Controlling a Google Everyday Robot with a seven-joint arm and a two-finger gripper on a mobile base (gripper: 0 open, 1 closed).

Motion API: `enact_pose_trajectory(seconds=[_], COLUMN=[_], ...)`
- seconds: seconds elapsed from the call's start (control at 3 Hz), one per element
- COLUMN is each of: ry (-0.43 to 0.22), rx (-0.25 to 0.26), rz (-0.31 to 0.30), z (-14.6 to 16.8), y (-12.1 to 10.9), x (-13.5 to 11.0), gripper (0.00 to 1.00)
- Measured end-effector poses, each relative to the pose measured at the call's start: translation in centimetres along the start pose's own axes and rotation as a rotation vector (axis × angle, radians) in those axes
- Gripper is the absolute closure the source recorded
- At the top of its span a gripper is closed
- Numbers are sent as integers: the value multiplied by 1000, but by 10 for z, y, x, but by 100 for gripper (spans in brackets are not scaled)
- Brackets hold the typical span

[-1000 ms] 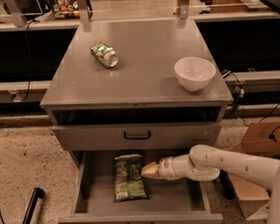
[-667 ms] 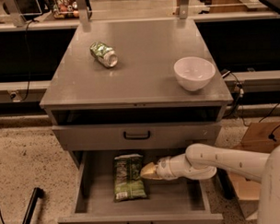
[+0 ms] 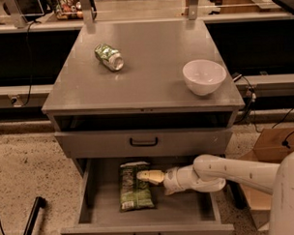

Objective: Pick green jalapeno chip bag from middle drawer and place on counter

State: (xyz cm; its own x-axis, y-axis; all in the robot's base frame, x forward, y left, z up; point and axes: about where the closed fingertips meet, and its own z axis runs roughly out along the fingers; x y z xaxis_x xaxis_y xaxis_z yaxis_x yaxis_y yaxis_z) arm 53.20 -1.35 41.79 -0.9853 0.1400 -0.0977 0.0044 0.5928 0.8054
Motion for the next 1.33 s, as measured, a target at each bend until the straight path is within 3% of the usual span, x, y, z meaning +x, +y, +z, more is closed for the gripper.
enact_pose_trajectory(seconds=[0.33, 0.67, 1.0, 1.33], ry=[21, 42, 49, 50], rx=[-5, -72, -107, -95], rz=[4, 29, 35, 32], z=[13, 25, 32, 39], y=[-1, 2, 5, 4], x=[4, 7, 12, 15], gripper=[0, 18, 40, 42])
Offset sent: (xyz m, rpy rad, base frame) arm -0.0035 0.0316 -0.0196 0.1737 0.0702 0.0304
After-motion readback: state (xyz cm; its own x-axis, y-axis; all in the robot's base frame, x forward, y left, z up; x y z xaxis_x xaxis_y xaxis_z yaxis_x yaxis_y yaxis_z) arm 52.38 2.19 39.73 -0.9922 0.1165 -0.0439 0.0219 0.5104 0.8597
